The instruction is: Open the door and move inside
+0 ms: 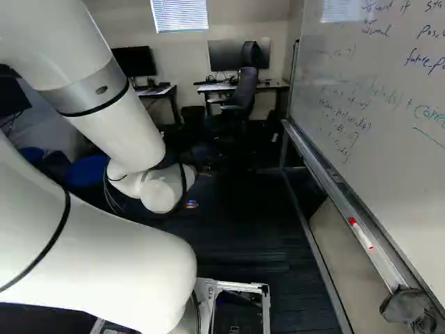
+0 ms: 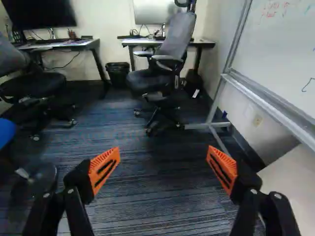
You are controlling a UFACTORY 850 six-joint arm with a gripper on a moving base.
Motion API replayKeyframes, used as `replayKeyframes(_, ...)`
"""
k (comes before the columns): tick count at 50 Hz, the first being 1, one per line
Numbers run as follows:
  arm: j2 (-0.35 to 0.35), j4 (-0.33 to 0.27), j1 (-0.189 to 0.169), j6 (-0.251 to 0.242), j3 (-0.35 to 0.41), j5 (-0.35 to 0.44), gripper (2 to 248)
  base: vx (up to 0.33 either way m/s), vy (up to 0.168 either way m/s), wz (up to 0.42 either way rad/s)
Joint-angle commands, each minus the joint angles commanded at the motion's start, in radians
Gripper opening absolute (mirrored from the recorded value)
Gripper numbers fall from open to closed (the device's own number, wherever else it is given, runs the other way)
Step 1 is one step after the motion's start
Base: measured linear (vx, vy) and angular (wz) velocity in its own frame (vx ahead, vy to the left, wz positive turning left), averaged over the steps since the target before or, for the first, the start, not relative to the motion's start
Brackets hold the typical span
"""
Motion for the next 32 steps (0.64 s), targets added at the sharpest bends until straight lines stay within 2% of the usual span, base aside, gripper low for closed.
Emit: replayKeyframes(32, 0.000, 0.000, 0.000, 0.000, 0.000, 0.000, 247, 0.000, 0.000, 0.000)
